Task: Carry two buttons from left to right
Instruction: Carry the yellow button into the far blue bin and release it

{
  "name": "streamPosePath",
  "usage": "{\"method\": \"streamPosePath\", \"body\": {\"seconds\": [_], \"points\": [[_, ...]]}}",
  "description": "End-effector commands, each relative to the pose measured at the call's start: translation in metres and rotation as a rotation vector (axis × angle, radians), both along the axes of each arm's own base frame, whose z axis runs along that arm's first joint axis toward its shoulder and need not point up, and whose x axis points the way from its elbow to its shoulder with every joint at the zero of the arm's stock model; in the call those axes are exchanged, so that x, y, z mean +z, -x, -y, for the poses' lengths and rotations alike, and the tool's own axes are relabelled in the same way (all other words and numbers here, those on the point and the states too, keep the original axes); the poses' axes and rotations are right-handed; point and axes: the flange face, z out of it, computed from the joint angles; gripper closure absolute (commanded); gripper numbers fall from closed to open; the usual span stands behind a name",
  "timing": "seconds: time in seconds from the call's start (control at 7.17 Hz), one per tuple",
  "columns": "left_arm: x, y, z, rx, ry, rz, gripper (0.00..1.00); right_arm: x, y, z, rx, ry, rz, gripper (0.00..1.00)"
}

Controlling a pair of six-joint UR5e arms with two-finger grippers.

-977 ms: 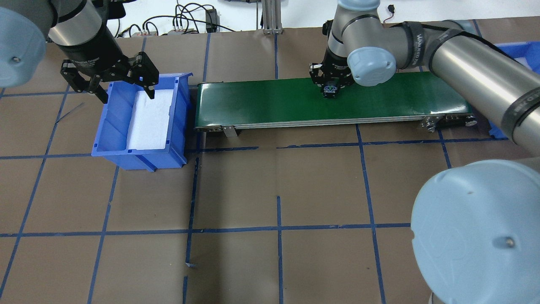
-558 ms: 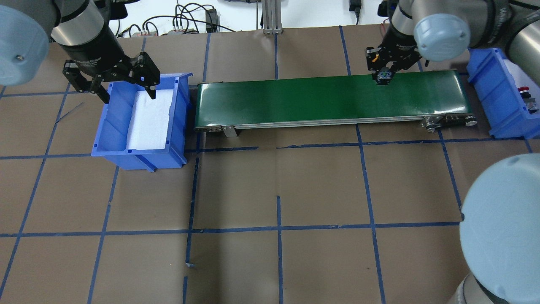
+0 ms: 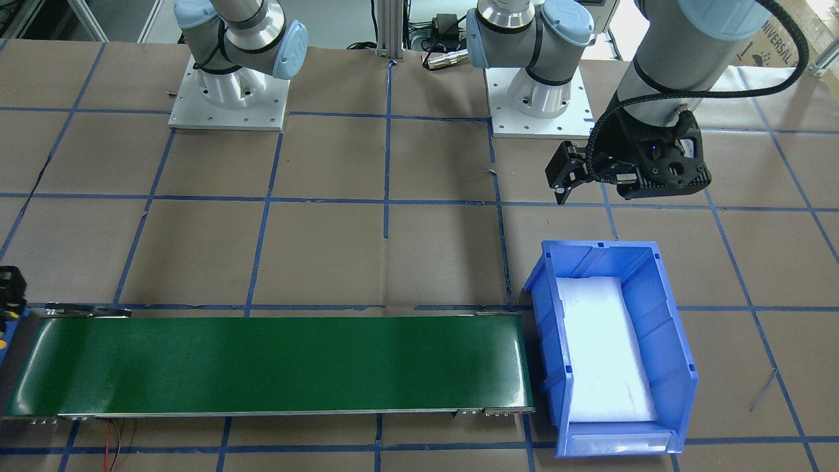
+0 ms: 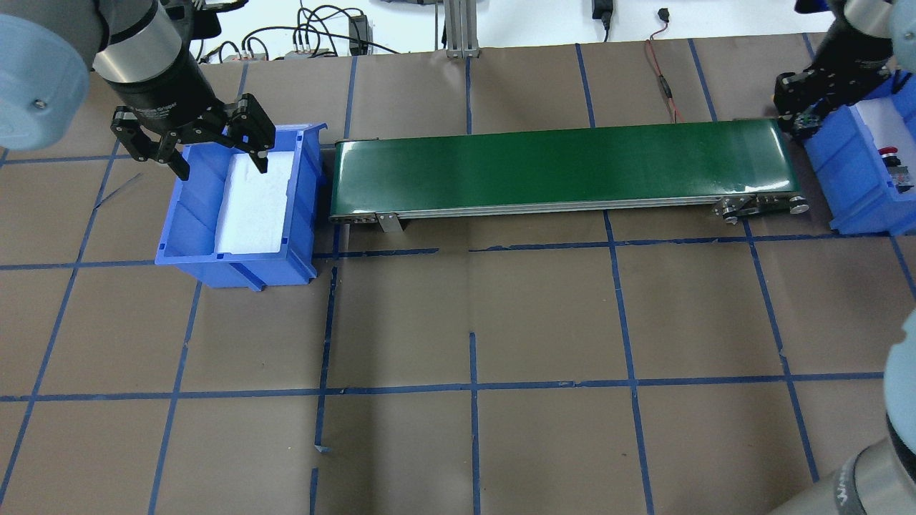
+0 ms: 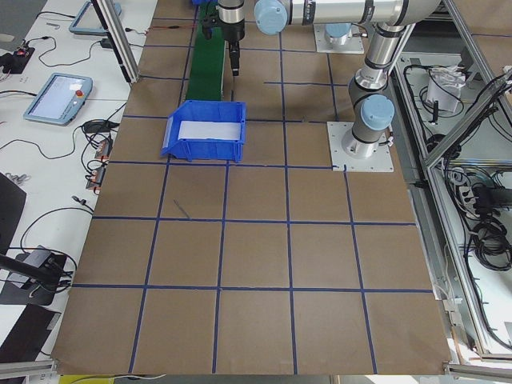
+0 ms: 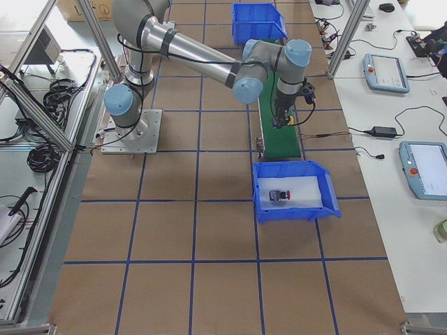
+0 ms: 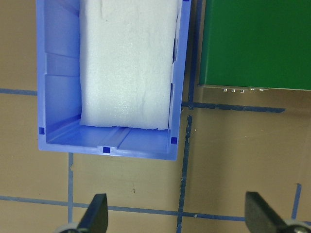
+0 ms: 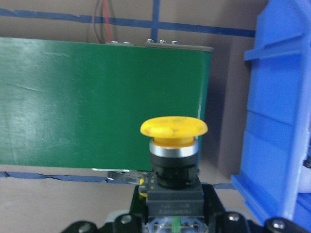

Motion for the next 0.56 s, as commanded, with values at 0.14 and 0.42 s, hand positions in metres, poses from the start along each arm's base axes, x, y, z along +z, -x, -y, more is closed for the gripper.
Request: {"method": "streamPosePath", "body": {"seconds": [0.14, 0.42], "points": [[-0.003, 0.002, -0.002, -0.003, -0.006, 0.000, 0.00, 0.013, 0.131, -0.038, 0.037, 0.002, -0.014, 0.91], [-0.004, 0.002, -0.001, -0.003, -0.007, 0.000, 0.00, 0.004, 0.154, -0.011, 0.039, 0.009, -0.020, 0.91]]}}
